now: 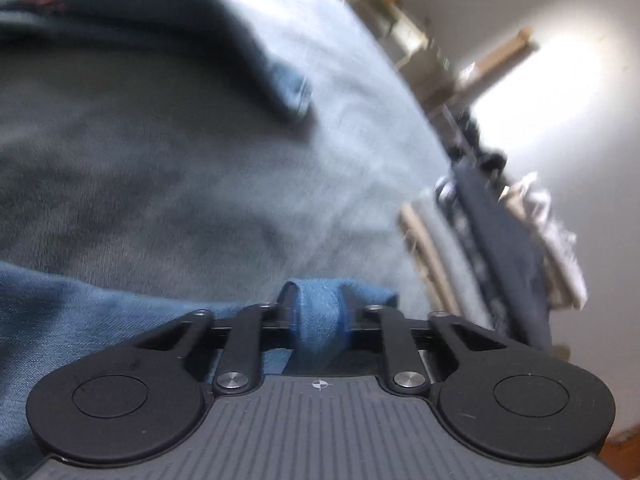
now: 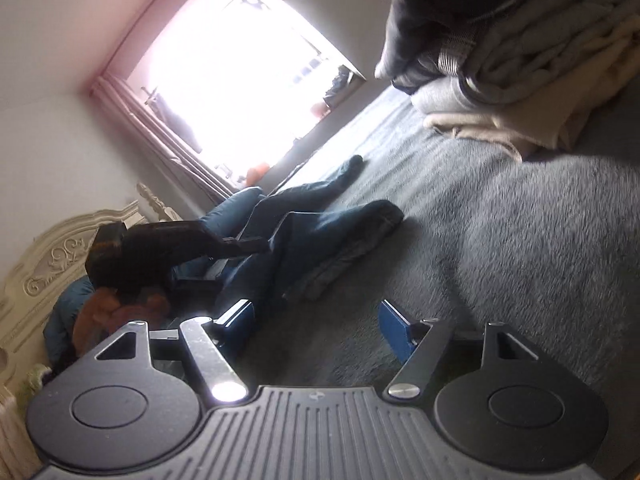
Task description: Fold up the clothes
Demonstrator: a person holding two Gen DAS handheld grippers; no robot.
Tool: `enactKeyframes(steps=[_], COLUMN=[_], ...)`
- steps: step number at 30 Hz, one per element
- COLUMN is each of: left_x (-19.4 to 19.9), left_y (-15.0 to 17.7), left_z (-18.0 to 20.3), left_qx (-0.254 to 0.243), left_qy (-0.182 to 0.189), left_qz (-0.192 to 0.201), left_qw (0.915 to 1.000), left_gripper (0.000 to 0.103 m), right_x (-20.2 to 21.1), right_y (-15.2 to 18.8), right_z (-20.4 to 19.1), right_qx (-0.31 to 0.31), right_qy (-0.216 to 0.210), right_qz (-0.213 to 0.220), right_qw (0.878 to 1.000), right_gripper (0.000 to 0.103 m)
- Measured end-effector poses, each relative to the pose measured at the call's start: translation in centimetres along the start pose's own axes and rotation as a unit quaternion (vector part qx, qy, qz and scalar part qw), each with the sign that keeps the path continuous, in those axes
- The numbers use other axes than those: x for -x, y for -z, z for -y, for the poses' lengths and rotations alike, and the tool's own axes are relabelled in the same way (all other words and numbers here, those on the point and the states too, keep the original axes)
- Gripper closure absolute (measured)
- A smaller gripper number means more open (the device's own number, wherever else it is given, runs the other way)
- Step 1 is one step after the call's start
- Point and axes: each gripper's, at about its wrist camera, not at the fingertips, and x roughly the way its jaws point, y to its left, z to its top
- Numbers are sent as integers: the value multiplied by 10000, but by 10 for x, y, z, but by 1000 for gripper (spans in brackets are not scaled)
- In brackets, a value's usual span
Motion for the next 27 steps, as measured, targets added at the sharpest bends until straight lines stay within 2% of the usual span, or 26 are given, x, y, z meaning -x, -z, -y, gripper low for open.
enactKeyframes(steps=[2, 3, 5, 6, 8, 10, 12, 14, 15, 18, 21, 24, 27], left_x=[27, 41, 58, 59, 47, 24, 5, -5, -6, 3, 23, 50, 82], left_y=[16, 25, 50, 64, 92, 120, 142, 156, 161, 167, 170, 172, 176], left_z=[26, 41, 66, 75, 85, 87, 82, 75, 73, 76, 81, 75, 56], left_qx=[-687, -1102, -1935, -2350, -2961, -3353, -3535, -3582, -3576, -3520, -3537, -3345, -2900], left_qy=[403, 640, 937, 1009, 996, 694, 374, 143, 128, 366, 494, 467, 143], left_qz=[574, 873, 1062, 981, 454, -177, -546, -691, -698, -514, -264, 0, 305], left_qw=[9952, 9880, 9708, 9617, 9489, 9394, 9331, 9310, 9312, 9339, 9337, 9412, 9564], left_gripper=[93, 96, 96, 96, 95, 94, 92, 90, 86, 72, 67, 64, 60], right_x=[4, 7, 13, 16, 23, 32, 42, 53, 58, 72, 77, 68, 50], right_y=[0, 0, 0, 0, 0, -1, -3, -5, -5, -7, -8, -9, -10], right_z=[3, 4, 10, 13, 19, 24, 28, 35, 38, 43, 34, 10, -26], right_qx=[75, 94, 94, 75, 5, -83, -166, -302, -387, -547, -407, 24, 696], right_qy=[-49, -68, -71, -66, -41, 48, 199, 367, 438, 586, 692, 714, 629], right_qz=[87, 152, 273, 324, 429, 578, 733, 856, 899, 973, 963, 827, 614], right_qw=[9999, 9998, 9996, 9994, 9991, 9983, 9970, 9952, 9942, 9920, 9921, 9940, 9937], right_gripper=[31, 31, 31, 31, 31, 31, 30, 28, 27, 25, 24, 24, 24])
